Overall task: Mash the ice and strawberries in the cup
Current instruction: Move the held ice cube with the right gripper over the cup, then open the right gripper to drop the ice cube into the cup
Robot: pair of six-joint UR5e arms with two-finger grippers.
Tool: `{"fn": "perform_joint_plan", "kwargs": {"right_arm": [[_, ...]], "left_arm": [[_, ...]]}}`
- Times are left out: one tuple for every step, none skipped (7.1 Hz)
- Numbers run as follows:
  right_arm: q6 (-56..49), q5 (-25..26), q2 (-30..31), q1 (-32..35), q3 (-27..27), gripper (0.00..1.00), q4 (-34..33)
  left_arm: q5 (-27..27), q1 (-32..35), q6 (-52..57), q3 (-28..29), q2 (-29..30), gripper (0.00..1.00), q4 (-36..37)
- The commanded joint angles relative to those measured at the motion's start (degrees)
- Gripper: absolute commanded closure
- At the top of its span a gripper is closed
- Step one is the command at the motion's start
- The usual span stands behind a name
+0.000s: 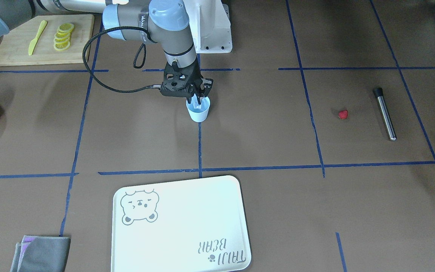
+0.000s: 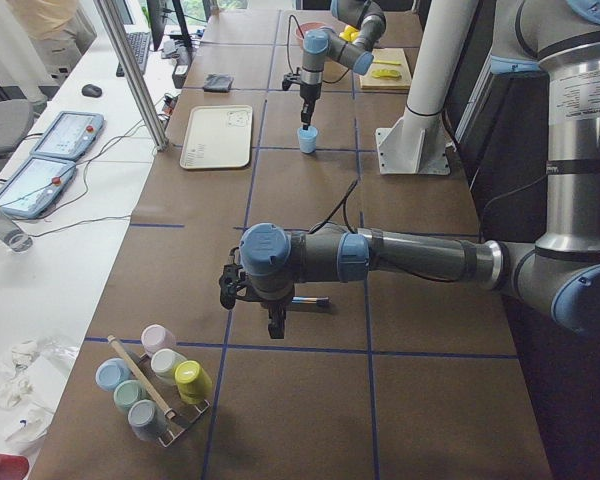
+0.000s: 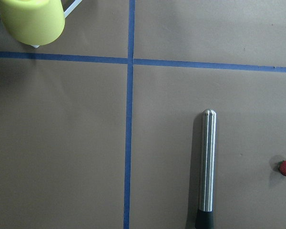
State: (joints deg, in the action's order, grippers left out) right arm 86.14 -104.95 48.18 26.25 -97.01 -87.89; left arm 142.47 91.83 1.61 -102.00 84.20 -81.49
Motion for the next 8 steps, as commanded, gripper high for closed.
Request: {"fn": "perform_joint_plan", "kwargs": {"right_arm": [[-0.2, 0.1, 0.2, 0.0, -0.9, 0.37, 0.0], [-0.6, -1.0, 3.8, 1.2, -6.0, 0.36, 0.0], [-4.7, -2.6, 11.4, 3.3, -13.7, 0.36, -0.1], [-11.2, -5.4, 18.8, 6.2, -19.4, 0.30, -0.3], [-18.2, -9.4, 25.7, 10.8, -22.7, 0.30, 0.3], [-26.8, -12.3, 31.0, 15.8, -23.4, 0.29, 0.4], [-36.9, -17.1, 35.7, 22.4, -23.4, 0.27, 0.3], [-45.5, -21.0, 40.5, 28.4, -23.3, 0.26, 0.3]], "left_arm": [[0.0, -0.1, 0.0, 0.1, 0.0, 0.00, 0.0], [0.0, -0.1, 0.1, 0.2, 0.0, 0.00, 0.0], [0.0, 0.0, 0.1, 0.2, 0.0, 0.00, 0.0], [0.0, -0.1, 0.1, 0.2, 0.0, 0.00, 0.0], [0.0, -0.1, 0.2, 0.2, 0.0, 0.00, 0.0], [0.0, -0.1, 0.2, 0.3, 0.0, 0.00, 0.0], [0.0, -0.1, 0.1, 0.2, 0.0, 0.00, 0.0], [0.0, 0.0, 0.1, 0.2, 0.0, 0.00, 0.0]]}}
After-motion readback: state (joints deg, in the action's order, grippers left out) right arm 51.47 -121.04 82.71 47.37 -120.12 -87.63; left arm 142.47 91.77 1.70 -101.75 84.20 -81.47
